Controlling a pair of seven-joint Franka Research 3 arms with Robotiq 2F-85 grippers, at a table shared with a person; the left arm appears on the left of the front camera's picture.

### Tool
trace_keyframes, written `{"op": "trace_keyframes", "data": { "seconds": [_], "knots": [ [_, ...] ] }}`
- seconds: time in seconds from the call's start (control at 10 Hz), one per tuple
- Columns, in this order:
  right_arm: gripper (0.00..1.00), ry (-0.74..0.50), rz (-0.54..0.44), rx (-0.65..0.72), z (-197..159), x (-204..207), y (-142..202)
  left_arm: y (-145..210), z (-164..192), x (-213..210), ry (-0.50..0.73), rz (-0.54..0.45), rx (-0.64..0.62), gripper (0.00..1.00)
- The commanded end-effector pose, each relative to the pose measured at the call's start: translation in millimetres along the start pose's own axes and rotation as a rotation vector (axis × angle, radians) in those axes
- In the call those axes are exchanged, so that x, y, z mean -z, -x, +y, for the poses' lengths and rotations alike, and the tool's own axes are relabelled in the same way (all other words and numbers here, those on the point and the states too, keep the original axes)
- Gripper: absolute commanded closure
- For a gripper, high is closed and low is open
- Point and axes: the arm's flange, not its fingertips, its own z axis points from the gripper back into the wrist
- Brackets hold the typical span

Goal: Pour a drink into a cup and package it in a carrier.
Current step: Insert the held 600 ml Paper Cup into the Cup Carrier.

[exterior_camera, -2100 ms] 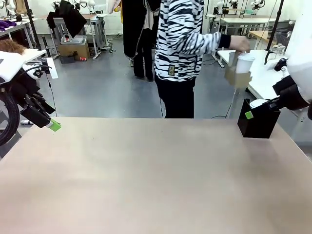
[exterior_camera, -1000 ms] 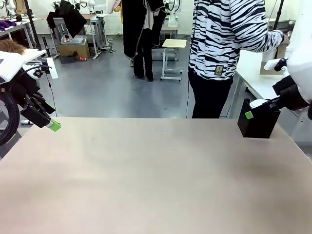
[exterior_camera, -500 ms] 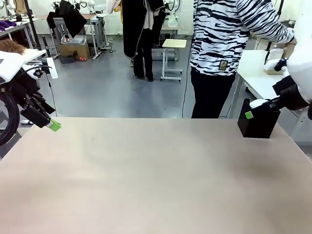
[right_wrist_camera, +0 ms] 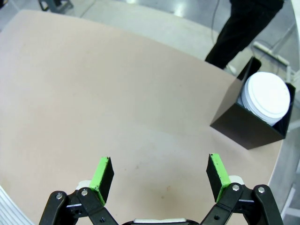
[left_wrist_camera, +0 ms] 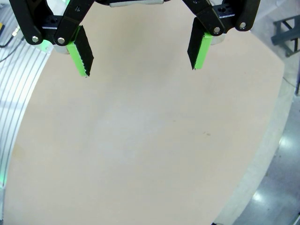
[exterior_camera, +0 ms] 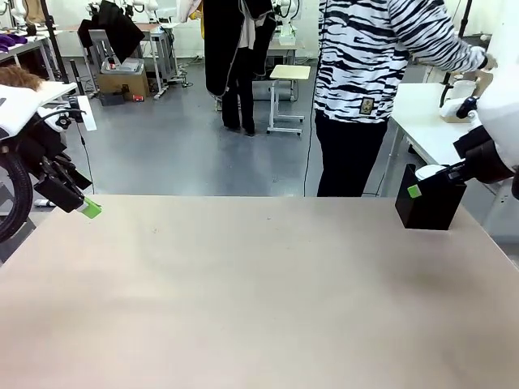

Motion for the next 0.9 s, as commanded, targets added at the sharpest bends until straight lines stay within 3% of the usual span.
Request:
{"op": "trace_keyframes", "data": {
  "seconds": [0.0, 0.8],
  "knots": [
    [0.0, -0.014, -0.035, -0.012, -3.8, 3.3, 1.4, -0.8, 0.3, -1.7, 0.0, 0.001, -0.014, 0.0],
    [0.0, -0.014, -0.035, -0.012, -3.8, 3.3, 1.4, -0.8, 0.3, -1.7, 0.0, 0.001, -0.014, 0.0]
  ]
}}
